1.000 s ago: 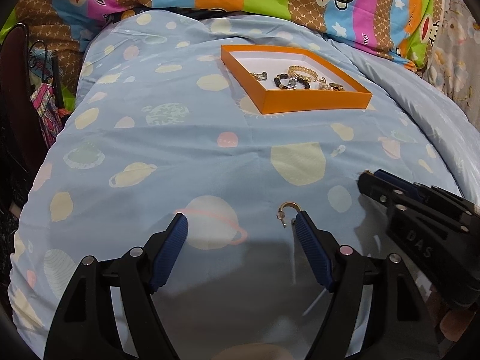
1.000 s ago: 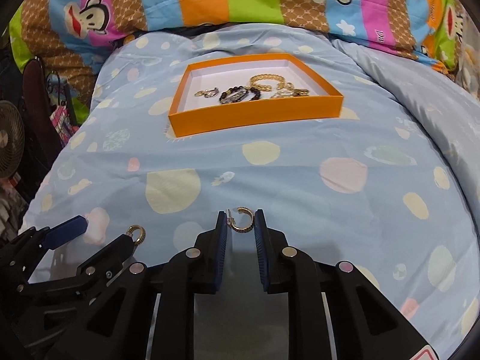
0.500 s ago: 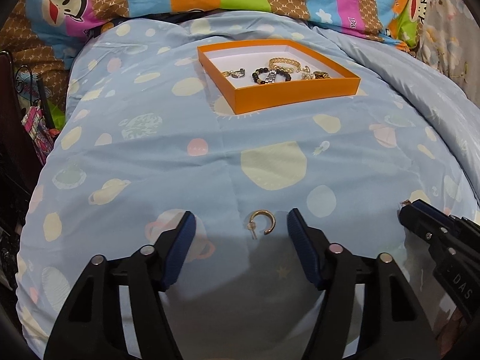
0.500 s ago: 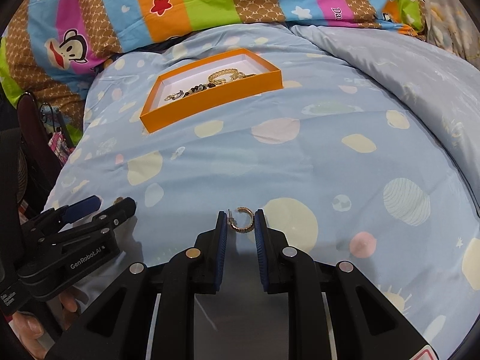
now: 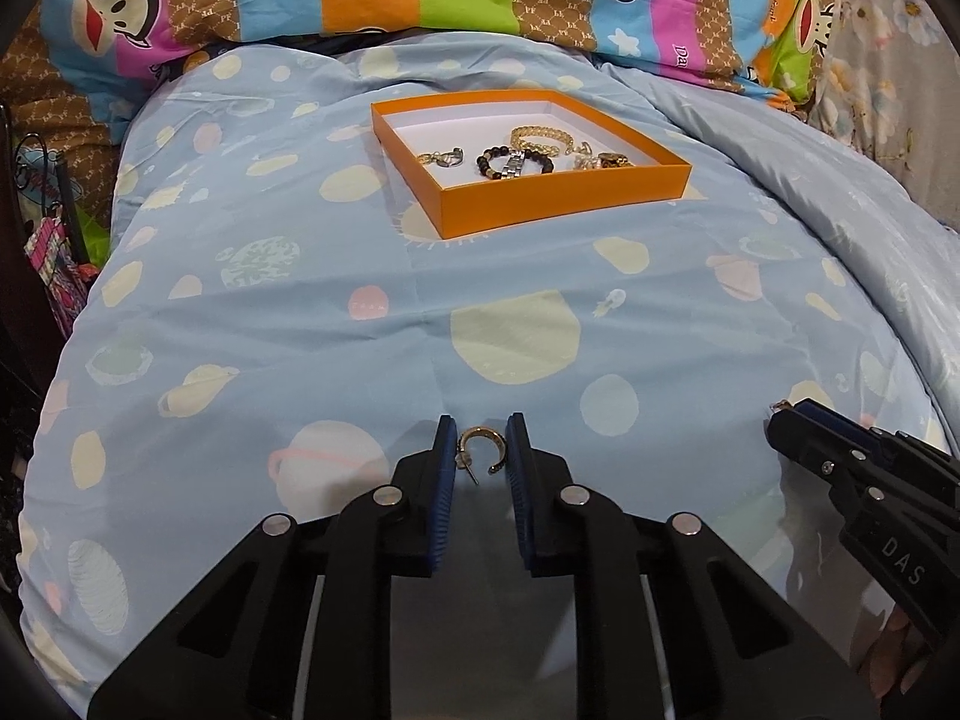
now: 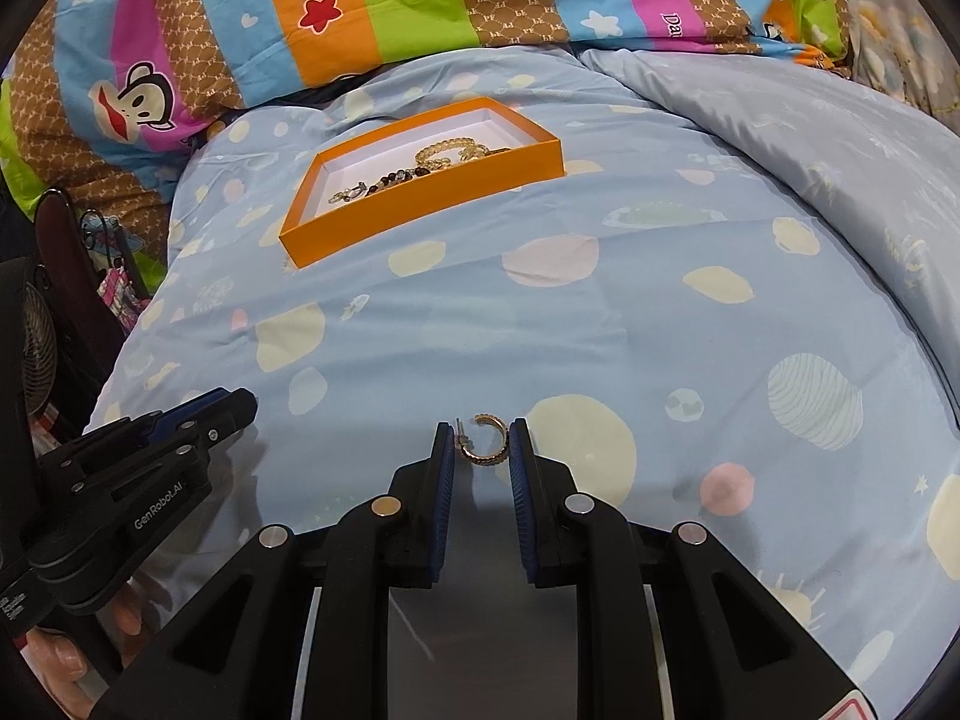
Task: Organize jewelry
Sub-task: 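Grasp the last gold hoop earring with the left tool while the right tool holds its hoop, then carry both hoop earrings into the orange box and open both tools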
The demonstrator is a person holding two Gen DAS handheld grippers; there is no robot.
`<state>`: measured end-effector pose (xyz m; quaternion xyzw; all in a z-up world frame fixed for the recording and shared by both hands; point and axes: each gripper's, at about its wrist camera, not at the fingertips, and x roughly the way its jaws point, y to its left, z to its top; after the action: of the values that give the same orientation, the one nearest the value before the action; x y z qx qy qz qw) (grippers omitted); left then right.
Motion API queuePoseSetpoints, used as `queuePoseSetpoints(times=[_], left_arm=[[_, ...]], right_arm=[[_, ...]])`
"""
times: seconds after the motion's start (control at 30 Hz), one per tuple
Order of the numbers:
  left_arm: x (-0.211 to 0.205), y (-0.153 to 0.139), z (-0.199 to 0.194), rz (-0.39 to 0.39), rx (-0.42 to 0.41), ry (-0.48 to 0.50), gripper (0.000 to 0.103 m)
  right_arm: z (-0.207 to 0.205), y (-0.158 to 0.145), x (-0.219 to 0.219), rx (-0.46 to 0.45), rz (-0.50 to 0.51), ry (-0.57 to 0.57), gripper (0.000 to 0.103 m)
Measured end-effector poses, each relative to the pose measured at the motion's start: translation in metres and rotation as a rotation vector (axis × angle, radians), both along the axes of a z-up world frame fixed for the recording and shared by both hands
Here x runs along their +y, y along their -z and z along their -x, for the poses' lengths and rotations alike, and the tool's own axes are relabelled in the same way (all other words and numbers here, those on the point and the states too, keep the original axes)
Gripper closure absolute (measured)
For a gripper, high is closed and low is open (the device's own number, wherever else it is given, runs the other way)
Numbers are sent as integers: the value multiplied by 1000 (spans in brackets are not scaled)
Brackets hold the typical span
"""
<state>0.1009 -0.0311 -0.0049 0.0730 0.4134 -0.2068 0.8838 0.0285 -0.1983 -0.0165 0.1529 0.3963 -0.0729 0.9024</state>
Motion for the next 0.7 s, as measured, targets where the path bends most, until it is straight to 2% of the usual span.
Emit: queuePoseSetpoints(times=[0.17,0.37,0.7], left_arm=[[11,-7,6,50,-26,-26,87],[27,-15,23,74,-49,-50,87],[84,-28,40,94,-59,-133,87]], right_arm=[[3,-2,-2,-14,-8,10,85],[12,-9,-3,-72,-18,13,85],[39,-16,0,-129,-33,5,85]])
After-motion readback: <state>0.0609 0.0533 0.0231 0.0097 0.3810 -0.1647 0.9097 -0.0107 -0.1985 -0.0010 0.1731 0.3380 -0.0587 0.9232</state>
